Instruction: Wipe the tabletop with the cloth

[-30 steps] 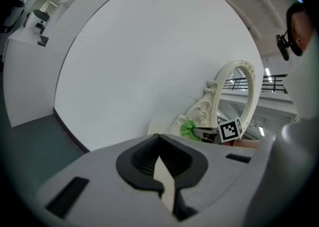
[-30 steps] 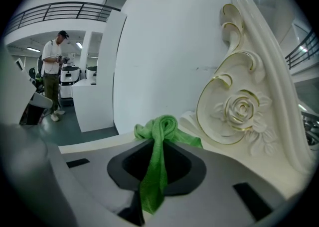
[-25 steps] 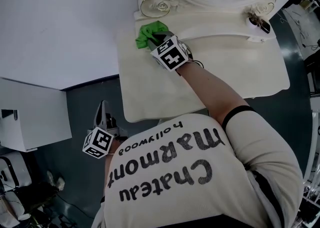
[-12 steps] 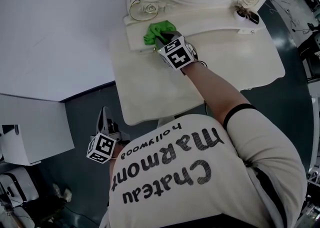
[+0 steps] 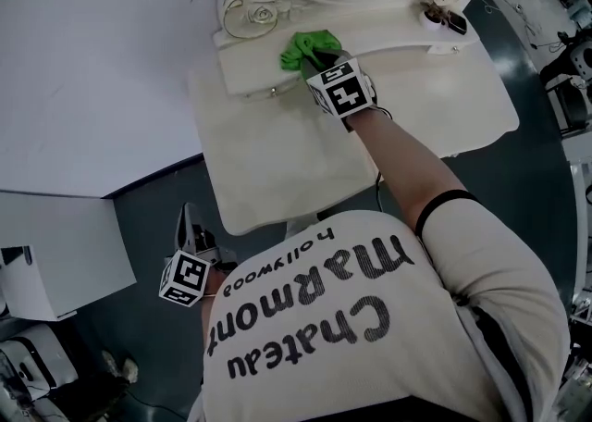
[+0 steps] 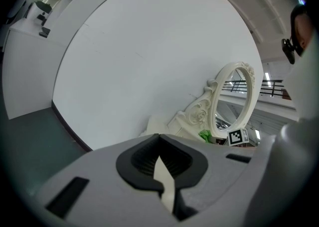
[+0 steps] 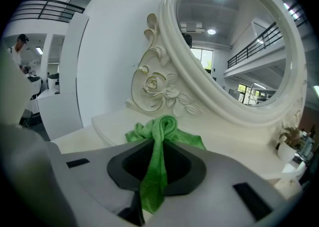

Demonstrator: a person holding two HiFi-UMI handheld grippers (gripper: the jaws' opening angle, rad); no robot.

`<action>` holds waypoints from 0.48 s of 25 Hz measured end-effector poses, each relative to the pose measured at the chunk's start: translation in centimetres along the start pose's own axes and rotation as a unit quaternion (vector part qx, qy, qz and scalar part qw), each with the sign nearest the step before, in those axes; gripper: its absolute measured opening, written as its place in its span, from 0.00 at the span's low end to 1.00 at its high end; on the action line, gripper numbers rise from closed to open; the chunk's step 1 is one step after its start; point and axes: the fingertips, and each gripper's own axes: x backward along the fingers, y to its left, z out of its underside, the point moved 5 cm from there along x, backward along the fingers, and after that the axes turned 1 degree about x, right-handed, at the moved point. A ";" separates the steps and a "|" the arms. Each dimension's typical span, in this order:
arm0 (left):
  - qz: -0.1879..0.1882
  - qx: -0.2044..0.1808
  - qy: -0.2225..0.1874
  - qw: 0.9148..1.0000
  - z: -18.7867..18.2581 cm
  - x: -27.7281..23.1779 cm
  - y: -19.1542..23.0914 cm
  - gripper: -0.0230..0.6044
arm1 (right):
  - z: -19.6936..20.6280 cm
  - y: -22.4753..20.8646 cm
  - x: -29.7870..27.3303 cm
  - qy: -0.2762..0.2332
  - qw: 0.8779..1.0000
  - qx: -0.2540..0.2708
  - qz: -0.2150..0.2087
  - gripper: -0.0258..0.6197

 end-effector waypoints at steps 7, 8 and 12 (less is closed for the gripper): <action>0.008 -0.006 0.006 1.000 0.0 -1.3 -0.6 0.05 | 0.8 -2.6 0.8 0.000 1.000 -0.017 0.022 0.15; 0.008 -0.006 0.008 1.000 0.1 -1.4 -0.6 0.05 | 0.9 -2.9 0.9 -0.001 1.000 -0.019 0.025 0.15; 0.008 -0.006 0.014 1.000 0.3 -1.8 -1.0 0.05 | 1.4 -4.4 1.4 -0.003 0.999 -0.028 0.036 0.15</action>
